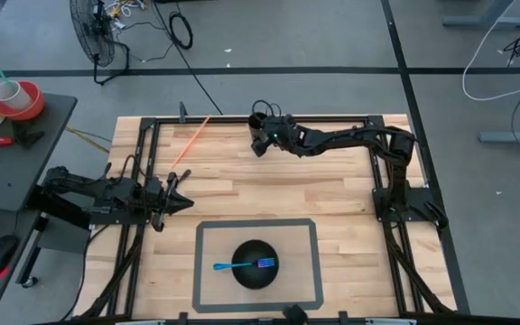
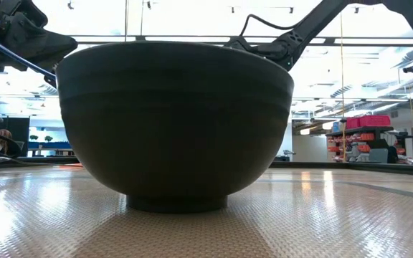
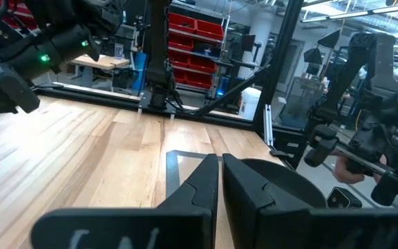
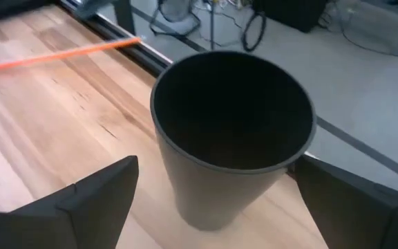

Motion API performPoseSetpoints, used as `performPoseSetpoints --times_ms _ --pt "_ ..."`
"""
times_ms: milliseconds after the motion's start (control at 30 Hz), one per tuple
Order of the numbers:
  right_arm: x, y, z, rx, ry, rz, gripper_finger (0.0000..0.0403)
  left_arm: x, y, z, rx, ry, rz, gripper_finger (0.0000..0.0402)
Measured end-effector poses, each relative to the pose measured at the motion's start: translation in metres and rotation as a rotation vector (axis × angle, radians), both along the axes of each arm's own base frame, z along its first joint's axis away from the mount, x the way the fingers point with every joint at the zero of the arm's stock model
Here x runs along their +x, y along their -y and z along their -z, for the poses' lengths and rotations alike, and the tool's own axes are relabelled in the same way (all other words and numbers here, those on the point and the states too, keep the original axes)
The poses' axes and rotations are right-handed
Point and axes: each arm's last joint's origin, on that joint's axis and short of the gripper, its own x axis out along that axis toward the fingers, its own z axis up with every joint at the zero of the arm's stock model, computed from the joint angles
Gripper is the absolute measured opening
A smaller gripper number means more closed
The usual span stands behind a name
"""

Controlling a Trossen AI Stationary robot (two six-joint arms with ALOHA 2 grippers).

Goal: Pick & Place Utensil
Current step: Put the black cup on the transparent mat

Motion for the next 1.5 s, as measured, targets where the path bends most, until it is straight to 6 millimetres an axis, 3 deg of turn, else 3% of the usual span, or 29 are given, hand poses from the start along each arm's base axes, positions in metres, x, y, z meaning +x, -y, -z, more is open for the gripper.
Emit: performPoseSetpoints --times_ms 433,733,1200,1500 --pt "-0.003 0.020 -0.001 -0.036 0.016 -0.088 0.0391 0.000 0.000 0.000 0.000 0.000 0.000 0.0026" --pt "0.006 0.027 0.017 -0.071 0.044 -0.167 0.0391 0.000 0.000 0.000 0.000 -0.001 0.001 0.0025" --pt "0.007 0.033 0.007 -0.140 0.119 -0.183 0.0391 0.000 0.000 0.000 0.000 0.000 0.000 0.0025" --pt "0.009 0.038 0.014 -0.145 0.145 -0.195 0.0391 0.000 0.000 0.000 0.000 0.000 -0.001 0.0025"
